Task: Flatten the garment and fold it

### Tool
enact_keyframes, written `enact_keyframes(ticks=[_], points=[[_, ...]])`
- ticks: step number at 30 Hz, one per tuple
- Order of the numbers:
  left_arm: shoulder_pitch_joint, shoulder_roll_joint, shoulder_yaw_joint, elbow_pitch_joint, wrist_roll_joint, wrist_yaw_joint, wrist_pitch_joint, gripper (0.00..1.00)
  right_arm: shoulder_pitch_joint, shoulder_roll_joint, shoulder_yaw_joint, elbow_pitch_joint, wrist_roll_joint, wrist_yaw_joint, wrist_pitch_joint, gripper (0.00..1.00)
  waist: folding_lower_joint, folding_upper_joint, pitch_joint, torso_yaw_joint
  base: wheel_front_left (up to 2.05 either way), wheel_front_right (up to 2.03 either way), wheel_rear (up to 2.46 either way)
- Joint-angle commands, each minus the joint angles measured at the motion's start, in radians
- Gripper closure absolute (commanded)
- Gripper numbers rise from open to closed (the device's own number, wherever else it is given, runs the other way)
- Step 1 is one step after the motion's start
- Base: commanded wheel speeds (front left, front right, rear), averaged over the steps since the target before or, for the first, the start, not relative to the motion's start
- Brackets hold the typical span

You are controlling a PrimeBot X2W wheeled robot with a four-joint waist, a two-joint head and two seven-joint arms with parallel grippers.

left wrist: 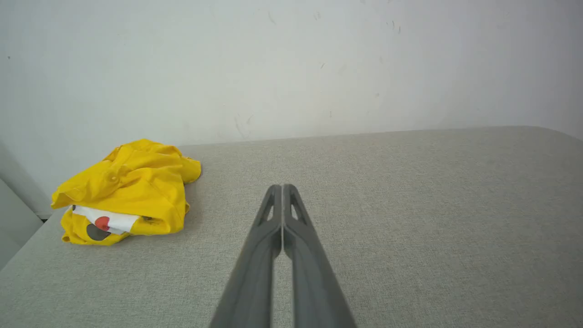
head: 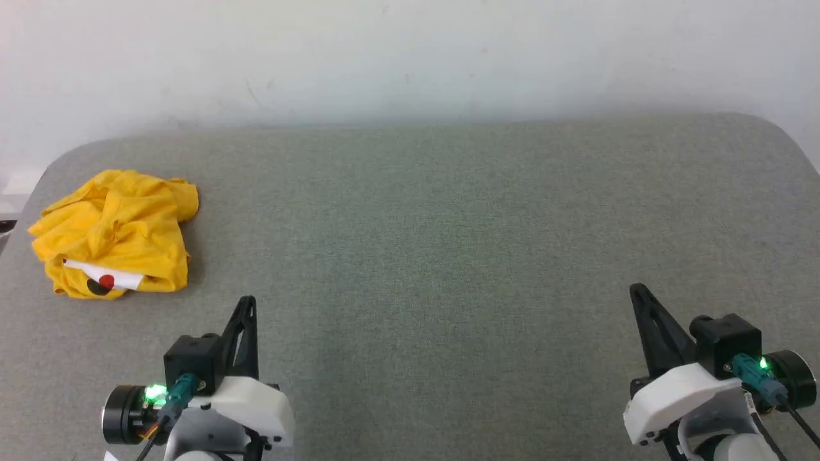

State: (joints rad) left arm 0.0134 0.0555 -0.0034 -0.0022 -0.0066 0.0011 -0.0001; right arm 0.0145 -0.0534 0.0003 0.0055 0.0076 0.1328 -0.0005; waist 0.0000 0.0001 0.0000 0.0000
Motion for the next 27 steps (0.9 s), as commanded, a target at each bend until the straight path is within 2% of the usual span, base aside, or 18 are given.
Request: enact_keyframes(ticks=[1, 27], points=[[-0.013, -0.005, 0.003, 0.002, 0.007, -0.001, 0.0, 1.0, -0.015, 0.003, 0.0, -0.005, -0.008, -0.002, 0.0, 1.0, 0.0, -0.0001, 0.0, 0.0, 0.0, 0.0, 0.0], [-0.013, -0.005, 0.003, 0.002, 0.007, -0.001, 0.0, 1.0, -0.015, 0.003, 0.0, -0.005, -0.008, -0.002, 0.0, 1.0, 0.0, -0.0001, 0.0, 0.0, 0.0, 0.0, 0.0]])
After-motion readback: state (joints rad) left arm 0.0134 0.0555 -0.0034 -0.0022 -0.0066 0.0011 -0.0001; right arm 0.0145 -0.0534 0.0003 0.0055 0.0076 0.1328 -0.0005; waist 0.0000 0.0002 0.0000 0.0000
